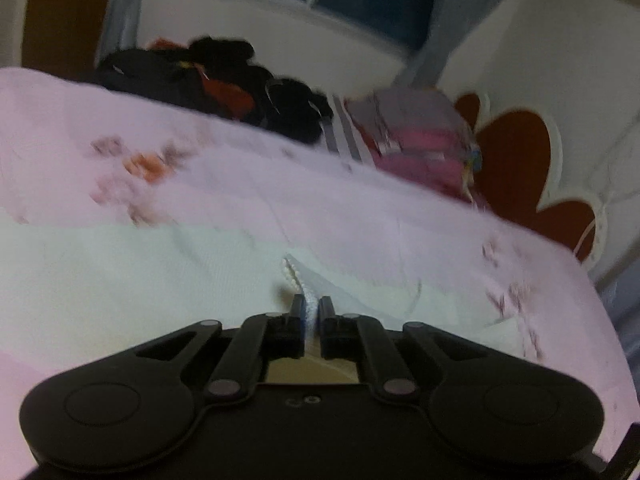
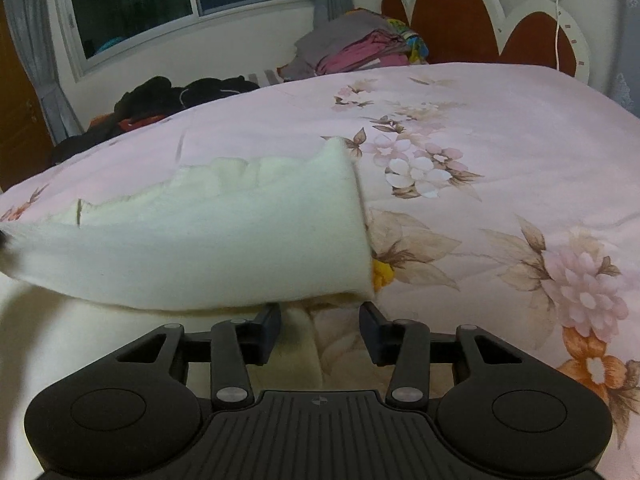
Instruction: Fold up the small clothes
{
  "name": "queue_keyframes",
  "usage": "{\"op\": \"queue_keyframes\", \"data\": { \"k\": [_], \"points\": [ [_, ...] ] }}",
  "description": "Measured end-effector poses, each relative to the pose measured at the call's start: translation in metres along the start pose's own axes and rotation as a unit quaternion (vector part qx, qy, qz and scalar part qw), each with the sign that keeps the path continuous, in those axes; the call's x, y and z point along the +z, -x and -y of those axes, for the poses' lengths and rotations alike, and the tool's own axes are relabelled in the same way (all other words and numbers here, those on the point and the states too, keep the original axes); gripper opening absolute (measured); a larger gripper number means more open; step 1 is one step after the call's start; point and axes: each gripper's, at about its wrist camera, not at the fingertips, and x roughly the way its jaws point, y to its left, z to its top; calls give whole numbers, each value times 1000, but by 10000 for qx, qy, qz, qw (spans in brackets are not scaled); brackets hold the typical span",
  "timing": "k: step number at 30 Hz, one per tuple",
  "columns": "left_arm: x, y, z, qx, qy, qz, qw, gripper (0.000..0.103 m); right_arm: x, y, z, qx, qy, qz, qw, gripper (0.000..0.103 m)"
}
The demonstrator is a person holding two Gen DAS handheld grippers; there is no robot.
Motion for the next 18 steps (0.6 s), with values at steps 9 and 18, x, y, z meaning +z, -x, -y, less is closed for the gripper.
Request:
{"op": "queue_keyframes", "data": {
  "k": [9,18],
  "points": [
    [-23,-26,-54,781,63,-435,9960,6,6,-10,-11,225,-27,63,9997,9],
    [-27,-14,-50,1093,-289,-235,9933,62,7,9,7,234,-442,10,9987,14]
  ]
}}
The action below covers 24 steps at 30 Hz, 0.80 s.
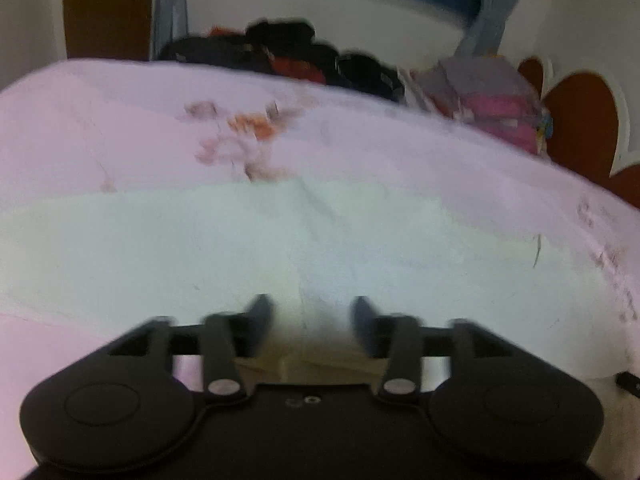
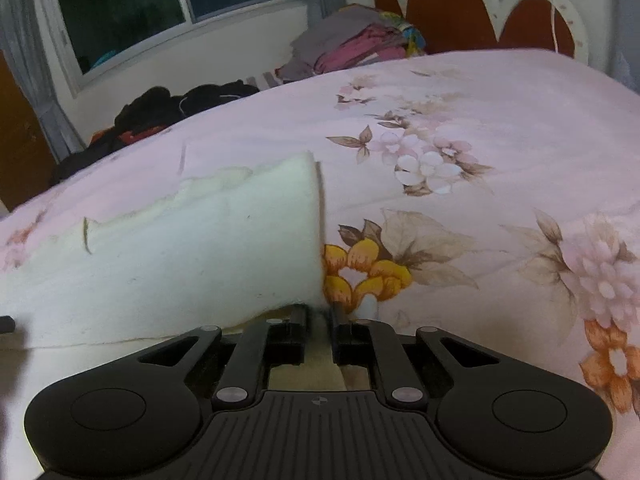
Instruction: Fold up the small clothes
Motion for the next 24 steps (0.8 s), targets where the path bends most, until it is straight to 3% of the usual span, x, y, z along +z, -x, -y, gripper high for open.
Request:
{"op": "queue_keyframes", "data": {
  "k": [2,3,5,12,14,15,17,18,20,22,24],
  "points": [
    [2,17,-2,87,-76,299,9995,65,6,14,3,32,-34,234,9997,42],
    [3,23,0,83,-162,397,9990,65,10,19,3,31,-4,367,9993,63],
    [6,27,6,-52,-250,432,9987,65,23,17,1,60,59,482,9988,65],
    [-9,-8,32,-103,-570,47,9983,65,55,-56,-4,144,-119,20,9998,64],
    [-14,-17,33,-12,-633,-85,9980,65,62,-74,-4,96,-180,-18,9998,60],
    [-17,-22,32,51,-625,-174,9979,65,65,-80,-3,136,-233,-46,9996,48],
    [-19,-27,27,38,-549,-219,9982,67,70,-87,-4,206,-292,-47,9993,37],
    [-19,-28,27,54,-548,-198,9983,69,72,-89,-4,296,-310,-82,9990,22],
    [-17,-28,27,77,-573,-216,9981,70,73,-88,-9,232,-82,-31,9997,11],
    [-17,-29,28,80,-551,-218,9982,75,68,-88,-18,-264,468,184,9984,7],
    [-19,-28,29,84,-580,-200,9981,75,65,-91,-12,-387,452,239,9979,7]
  ]
}}
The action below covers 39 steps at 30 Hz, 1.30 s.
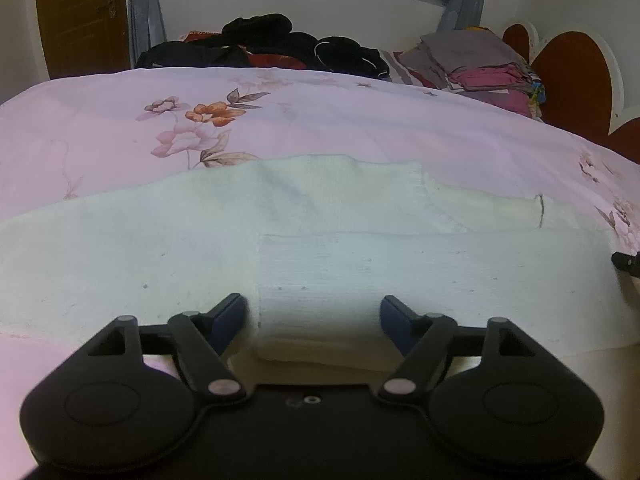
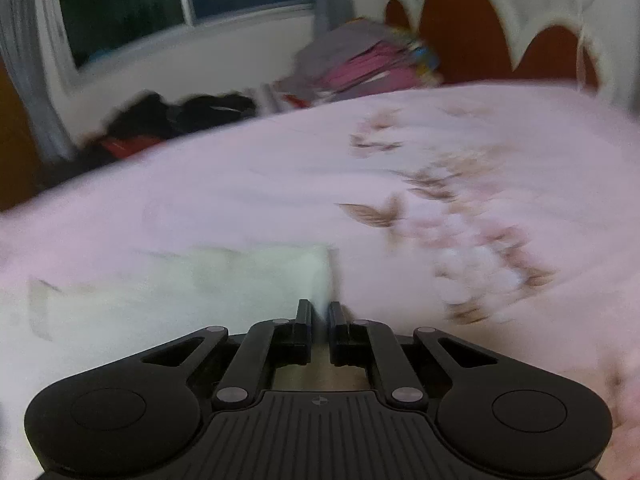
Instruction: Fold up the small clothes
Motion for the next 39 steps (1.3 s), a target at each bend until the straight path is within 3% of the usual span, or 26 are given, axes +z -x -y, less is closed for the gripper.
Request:
{"op": "queue_keyframes", "data": {
  "k": [6,8,9,10,15,24,39],
  "points": [
    [4,13,-8,-87,259,-100,9996,74,3,30,-12,159,193,144,9996,10],
    [3,20,-15,-101,299,-126,9994,75,-3,44,-26,380,320,174,9986,24],
    [2,25,-20,-73,333,-133,9993,76,-6,50,-33,513,369,169,9979,44],
    [1,30,-26,-30,386,-137,9992,76,-12,58,-42,632,452,179,9968,56],
    [-9,55,-69,126,835,-135,9963,77,-31,73,-89,1285,710,-26,9892,56],
    [-29,96,-156,624,1612,4,9849,77,-54,84,-167,1890,1130,-223,9752,56],
    [-37,105,-184,620,1659,66,9842,77,-72,63,-256,1932,1557,-362,9681,56]
  ]
}}
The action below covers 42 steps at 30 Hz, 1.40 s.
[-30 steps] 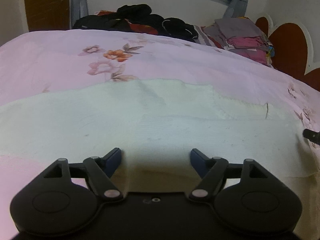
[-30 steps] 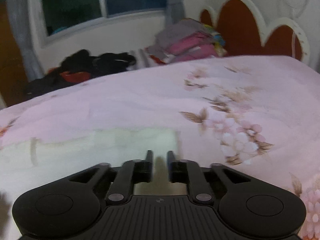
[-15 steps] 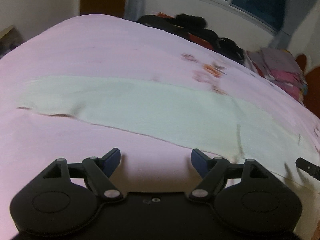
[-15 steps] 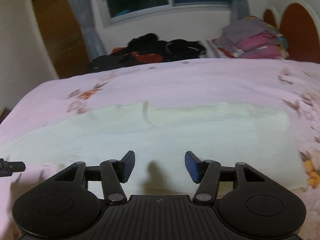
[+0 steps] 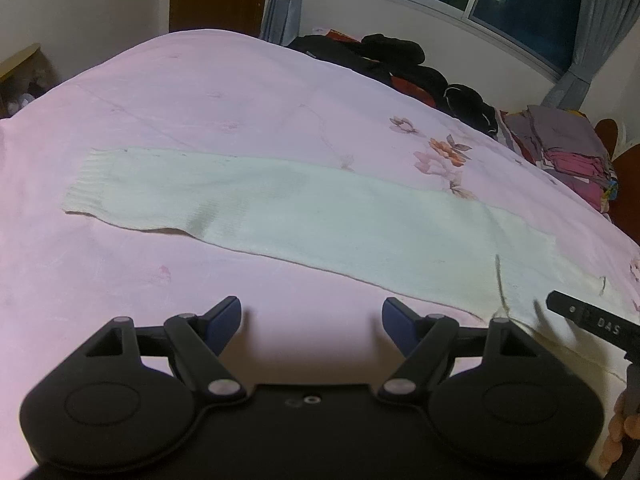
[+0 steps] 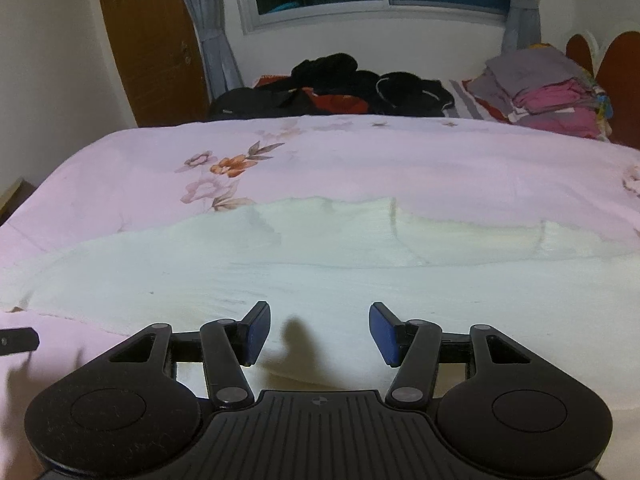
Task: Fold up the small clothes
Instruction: 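Move the left tool to the other sleeve cuff and grasp it, then fold the held sleeve across the body with the left tool and release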
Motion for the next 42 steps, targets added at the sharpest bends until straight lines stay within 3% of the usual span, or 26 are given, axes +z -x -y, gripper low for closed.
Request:
{"op": "queue_keyframes", "data": {
  "k": [6,12,21,23,26,28,29,30,31,33,35,37,42],
  "points": [
    [6,-5,-32,140,258,-26,9996,77,5,-10,-17,-1,51,-6,10000,56],
    [12,-15,-78,153,876,-107,9960,76,7,-14,-25,-92,101,-23,9999,56],
    [29,-38,-123,-373,1860,73,9818,77,-3,-31,-29,-283,116,-253,9992,56],
    [34,-43,-132,-444,2151,200,9754,71,-2,-31,-29,-260,86,-251,9993,56],
    [40,-52,-147,-459,2527,382,9657,53,-2,-29,-26,-240,14,-226,9995,56],
    [43,-59,-156,-413,2764,499,9589,34,-2,-28,-24,-233,-15,-209,9995,56],
    [45,-62,-159,-368,2822,528,9572,28,-2,-28,-23,-246,-28,-194,9995,56],
    [46,-64,-160,-319,2857,561,9561,12,-2,-26,-22,-267,-53,-161,9995,56],
    [46,-67,-162,-262,2876,578,9556,5,-1,-23,-20,-277,-99,-103,9995,56],
    [44,-69,-162,-275,2933,645,9535,4,0,-17,-17,-328,-150,35,9993,56],
    [46,-63,-153,-236,2791,774,9568,4,-2,-20,-16,-430,-78,-43,9990,56],
    [50,-50,-138,-256,2493,1003,9629,3,-5,-28,-14,-409,-27,-236,9989,56],
    [70,-19,-77,-748,1606,1361,9747,3,-3,-11,-1,-228,-373,-23,9990,56]
  ]
}}
